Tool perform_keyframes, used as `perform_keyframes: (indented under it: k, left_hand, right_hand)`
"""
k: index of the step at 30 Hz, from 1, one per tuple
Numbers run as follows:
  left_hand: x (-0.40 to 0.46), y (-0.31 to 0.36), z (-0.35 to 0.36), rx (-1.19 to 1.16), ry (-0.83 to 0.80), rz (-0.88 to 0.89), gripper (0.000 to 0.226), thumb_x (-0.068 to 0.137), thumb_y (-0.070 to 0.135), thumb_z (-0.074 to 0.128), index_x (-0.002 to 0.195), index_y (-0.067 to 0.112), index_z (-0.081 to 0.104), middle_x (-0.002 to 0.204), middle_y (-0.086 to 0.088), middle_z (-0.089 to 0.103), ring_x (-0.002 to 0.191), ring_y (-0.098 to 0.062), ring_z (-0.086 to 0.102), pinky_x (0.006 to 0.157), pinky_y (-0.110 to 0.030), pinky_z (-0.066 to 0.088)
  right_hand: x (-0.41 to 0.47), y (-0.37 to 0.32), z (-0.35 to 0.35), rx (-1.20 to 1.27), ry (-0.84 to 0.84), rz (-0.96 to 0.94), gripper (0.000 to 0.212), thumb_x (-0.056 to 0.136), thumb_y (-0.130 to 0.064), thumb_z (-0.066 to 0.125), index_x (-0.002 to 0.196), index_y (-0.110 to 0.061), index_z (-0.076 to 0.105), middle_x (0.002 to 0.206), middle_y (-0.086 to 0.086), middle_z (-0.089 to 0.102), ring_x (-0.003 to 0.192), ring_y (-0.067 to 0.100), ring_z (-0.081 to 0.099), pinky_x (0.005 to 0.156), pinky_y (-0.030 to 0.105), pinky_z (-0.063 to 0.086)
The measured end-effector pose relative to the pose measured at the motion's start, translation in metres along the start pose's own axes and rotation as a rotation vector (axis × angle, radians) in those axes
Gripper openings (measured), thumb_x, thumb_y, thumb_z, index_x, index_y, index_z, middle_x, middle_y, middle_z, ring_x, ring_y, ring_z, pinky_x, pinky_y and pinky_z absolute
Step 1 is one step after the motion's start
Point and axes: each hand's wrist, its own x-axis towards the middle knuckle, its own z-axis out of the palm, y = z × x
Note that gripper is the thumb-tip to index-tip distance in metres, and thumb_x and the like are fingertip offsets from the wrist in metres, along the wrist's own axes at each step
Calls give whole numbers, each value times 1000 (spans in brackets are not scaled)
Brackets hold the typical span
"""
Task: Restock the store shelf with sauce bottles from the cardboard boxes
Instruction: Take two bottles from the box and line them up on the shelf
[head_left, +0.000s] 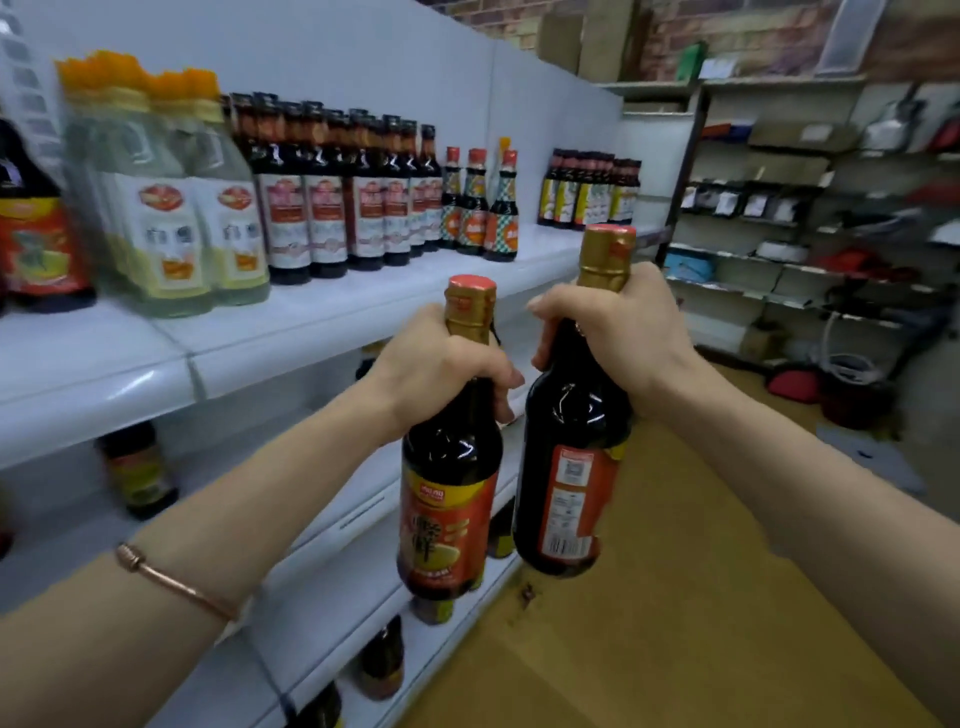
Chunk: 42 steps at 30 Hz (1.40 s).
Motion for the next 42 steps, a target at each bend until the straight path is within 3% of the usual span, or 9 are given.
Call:
perform_keyframes:
  k: [5, 11, 16, 19, 22, 25, 30, 35, 42]
  left_hand:
    - [86, -15, 5, -62, 18, 38, 14, 58, 7, 66, 46, 2, 61, 58, -24, 63, 56, -38, 64, 69, -45, 56]
    - [190, -29, 28, -115, -20, 58, 13, 60, -1, 65, 53, -6, 56, 56, -23, 58, 50, -35, 61, 59, -38, 54]
    - [295, -43, 58, -112, 20, 57, 16, 68, -8, 64, 55, -5, 54, 54, -20, 58, 49, -34, 60, 63, -41, 55]
    - [363, -46, 77, -86, 44, 58, 14, 61, -2, 65, 51, -2, 57, 52, -18, 59, 49, -34, 61, 67, -47, 57]
    - [425, -48, 91, -81, 113, 79, 18, 70, -9, 61, 53, -2, 57, 52, -16, 60, 50, -33, 62, 72, -49, 57]
    - [479, -48, 99, -82, 154, 66, 17, 72, -9, 59, 56, -3, 57, 52, -16, 60, 52, -33, 62, 71, -44, 57]
    - [560, -59, 104, -20, 161, 70, 19, 73, -8, 58, 54, -3, 57, 52, -17, 60, 52, -33, 62, 59, -32, 56]
    - [634, -70, 90, -35, 197, 102, 18, 73, -7, 56, 55, -2, 55, 50, -12, 57, 49, -30, 60, 62, -35, 57]
    - [703, -85, 63, 35, 295, 77, 24, 73, -2, 58, 49, 5, 57, 53, -13, 59, 54, -31, 62, 67, -34, 57]
  right_hand:
    - [72, 40, -24, 23, 95, 54, 32, 80, -12, 65, 49, -4, 62, 55, 11, 66, 55, 29, 63, 62, 35, 52]
    - [156, 104, -60, -17, 86, 49, 31, 80, -15, 65, 53, 0, 65, 58, 14, 68, 56, 30, 64, 68, 40, 53]
    - [239, 160, -108, 40, 41, -6, 28, 81, -10, 65, 63, 11, 64, 56, 14, 66, 54, 29, 62, 64, 36, 51]
    - [297, 189, -139, 88, 10, -6, 27, 81, -8, 64, 56, 3, 62, 56, 14, 64, 52, 28, 62, 62, 37, 52]
    - [353, 215, -163, 99, -17, -35, 24, 81, -9, 64, 60, 3, 63, 57, 14, 65, 53, 27, 64, 59, 34, 55]
    - [402, 240, -179, 119, -21, -43, 25, 82, -8, 63, 60, 5, 63, 57, 14, 64, 50, 24, 62, 53, 28, 53]
    - [481, 286, -196, 180, -66, -44, 25, 80, -9, 62, 57, 0, 62, 56, 15, 63, 54, 29, 63, 62, 38, 54]
    - [554, 317, -206, 228, -93, -86, 22, 80, -9, 63, 61, 1, 60, 59, 17, 62, 55, 31, 62, 64, 43, 55]
    - [648, 347, -192, 347, -198, -132, 18, 81, -9, 63, 64, -4, 59, 58, 12, 62, 55, 26, 62, 62, 36, 54]
